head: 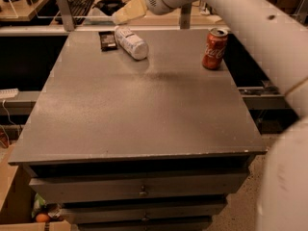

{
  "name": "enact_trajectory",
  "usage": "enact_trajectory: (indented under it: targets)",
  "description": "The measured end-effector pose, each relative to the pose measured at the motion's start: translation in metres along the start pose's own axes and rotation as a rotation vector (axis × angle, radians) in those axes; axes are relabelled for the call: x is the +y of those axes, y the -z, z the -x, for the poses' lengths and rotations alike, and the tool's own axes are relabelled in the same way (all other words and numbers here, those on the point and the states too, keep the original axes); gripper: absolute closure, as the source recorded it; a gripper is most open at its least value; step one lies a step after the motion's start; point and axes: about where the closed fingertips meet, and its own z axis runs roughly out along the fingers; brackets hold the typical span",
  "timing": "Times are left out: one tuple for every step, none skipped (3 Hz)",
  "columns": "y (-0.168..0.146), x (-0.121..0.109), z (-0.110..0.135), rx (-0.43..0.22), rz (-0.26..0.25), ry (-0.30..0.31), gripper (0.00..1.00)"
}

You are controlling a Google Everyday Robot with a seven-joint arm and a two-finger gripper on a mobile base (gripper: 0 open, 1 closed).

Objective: Move blue plastic bottle near rxbar chocolate

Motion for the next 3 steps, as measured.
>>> enact_trajectory:
  targets:
    - [0.086, 0.009, 0.012, -0.138, -0.070, 0.062, 0.00]
    - [0.158, -0.014, -0.023, -0.128, -0.190, 0.097, 0.00]
    - [0.175, -0.027, -0.035, -0.117, -0.223, 0.088, 0.00]
